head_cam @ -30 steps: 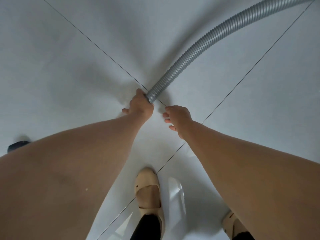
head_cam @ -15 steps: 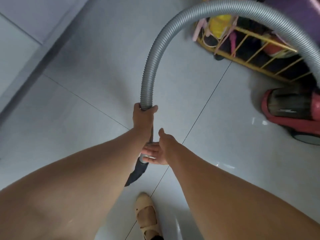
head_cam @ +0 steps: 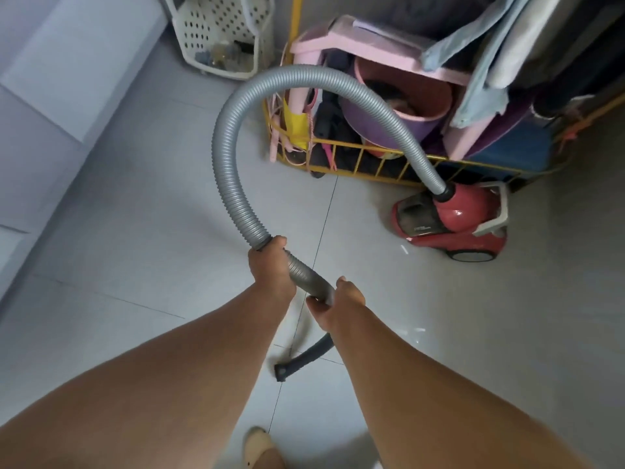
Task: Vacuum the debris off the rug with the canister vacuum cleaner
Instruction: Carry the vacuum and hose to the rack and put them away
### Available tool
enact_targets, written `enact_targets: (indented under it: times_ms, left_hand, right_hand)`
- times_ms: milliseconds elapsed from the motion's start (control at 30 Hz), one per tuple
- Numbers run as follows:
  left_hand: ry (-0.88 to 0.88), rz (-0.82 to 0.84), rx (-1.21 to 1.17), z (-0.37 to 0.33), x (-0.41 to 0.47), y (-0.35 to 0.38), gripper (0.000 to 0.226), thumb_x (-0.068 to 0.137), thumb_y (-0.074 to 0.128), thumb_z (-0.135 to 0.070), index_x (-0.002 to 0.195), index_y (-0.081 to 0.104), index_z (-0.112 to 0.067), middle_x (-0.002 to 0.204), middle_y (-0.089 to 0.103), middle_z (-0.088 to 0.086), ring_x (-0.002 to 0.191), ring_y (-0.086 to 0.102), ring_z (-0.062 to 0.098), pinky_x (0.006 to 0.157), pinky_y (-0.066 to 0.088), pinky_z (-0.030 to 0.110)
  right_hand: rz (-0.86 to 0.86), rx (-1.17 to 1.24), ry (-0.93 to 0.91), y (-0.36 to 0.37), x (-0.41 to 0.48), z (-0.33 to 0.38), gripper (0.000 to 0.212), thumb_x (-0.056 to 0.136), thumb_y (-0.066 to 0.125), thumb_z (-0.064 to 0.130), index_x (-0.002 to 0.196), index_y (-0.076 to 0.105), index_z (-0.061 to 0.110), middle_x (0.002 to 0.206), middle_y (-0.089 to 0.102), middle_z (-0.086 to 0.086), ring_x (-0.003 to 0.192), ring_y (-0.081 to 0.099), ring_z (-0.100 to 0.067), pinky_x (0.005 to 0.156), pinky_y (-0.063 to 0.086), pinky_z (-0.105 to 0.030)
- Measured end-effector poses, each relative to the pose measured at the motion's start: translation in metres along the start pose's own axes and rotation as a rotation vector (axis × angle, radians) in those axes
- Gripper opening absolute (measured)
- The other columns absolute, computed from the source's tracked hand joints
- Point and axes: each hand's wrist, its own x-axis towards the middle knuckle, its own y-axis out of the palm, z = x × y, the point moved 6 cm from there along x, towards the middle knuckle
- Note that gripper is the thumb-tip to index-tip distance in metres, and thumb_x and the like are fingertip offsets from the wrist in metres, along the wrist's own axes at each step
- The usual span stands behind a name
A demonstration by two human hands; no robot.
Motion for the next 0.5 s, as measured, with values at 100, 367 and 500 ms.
enact_targets:
  times_ms: [100,367,500]
  left_hand:
    - [-0.104,0.032,-0.026,0.008,-0.027,0.028,0.009,0.083,0.061,-0.015,0.085,0.053,-0.012,0.079,0.049,0.005,0.074,0.052,0.025,0.080,0.050,0.046]
    - [-0.419,0.209,0.399,0.047,-0.098,0.100,0.036,0.096,0.052,-0.047,0.104,0.050,-0.011,0.093,0.063,0.013,0.072,0.066,0.026,0.053,0.057,0.046]
    - [-0.541,0.293,0.828,0.059,-0.130,0.111,0.041,0.099,0.048,-0.039,0.099,0.056,0.002,0.076,0.068,0.020,0.042,0.065,0.024,0.041,0.056,0.032]
  right_hand:
    - [-0.051,0.099,0.021,-0.022,-0.015,0.037,0.029,0.088,0.069,0.036,0.106,0.055,0.019,0.110,0.056,0.002,0.099,0.057,-0.022,0.087,0.052,-0.029]
    - [-0.036,-0.052,-0.214,-0.081,-0.032,0.151,0.025,0.090,0.068,0.024,0.110,0.055,0.016,0.094,0.063,-0.002,0.092,0.063,-0.019,0.085,0.054,-0.039]
    - [-0.079,-0.089,-0.279,-0.117,-0.045,0.204,0.038,0.088,0.067,0.015,0.122,0.051,0.010,0.108,0.063,-0.015,0.097,0.064,-0.029,0.072,0.057,-0.048]
